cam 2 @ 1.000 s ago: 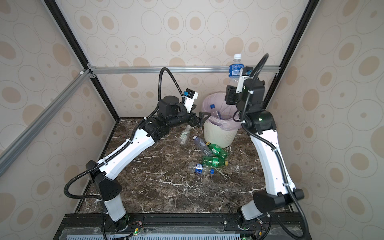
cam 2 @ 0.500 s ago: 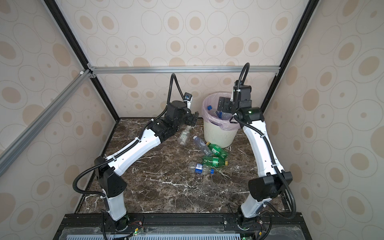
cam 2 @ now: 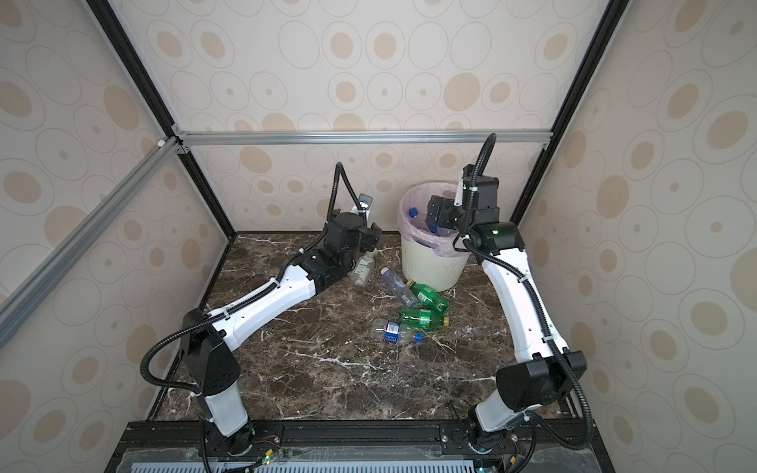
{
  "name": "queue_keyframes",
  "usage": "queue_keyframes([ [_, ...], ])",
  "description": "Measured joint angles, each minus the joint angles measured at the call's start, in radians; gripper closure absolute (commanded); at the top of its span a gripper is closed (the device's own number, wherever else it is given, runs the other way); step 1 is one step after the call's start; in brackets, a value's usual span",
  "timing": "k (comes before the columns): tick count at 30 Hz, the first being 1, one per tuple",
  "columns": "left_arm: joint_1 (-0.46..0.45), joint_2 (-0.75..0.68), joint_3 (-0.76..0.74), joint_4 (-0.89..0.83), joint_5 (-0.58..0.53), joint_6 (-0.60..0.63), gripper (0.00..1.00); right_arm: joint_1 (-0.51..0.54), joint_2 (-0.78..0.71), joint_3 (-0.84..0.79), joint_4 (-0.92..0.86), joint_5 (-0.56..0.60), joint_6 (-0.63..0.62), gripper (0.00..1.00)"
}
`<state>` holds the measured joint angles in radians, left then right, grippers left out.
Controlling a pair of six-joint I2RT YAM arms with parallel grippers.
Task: Throw the plastic bottles in the bin
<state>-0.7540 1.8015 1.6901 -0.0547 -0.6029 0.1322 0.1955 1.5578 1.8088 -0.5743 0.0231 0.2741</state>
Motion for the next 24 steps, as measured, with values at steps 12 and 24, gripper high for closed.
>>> queue_keyframes([
  [12,0.038,0.097,0.093,-0.172,-0.077,-0.121,0.01,0.155,-0.071,-0.162,0.071,0.015,-0.026,0.00],
  [24,0.249,0.238,0.161,-0.391,0.274,-0.417,0.01,0.283,-0.130,-0.410,0.114,0.079,-0.024,0.00],
])
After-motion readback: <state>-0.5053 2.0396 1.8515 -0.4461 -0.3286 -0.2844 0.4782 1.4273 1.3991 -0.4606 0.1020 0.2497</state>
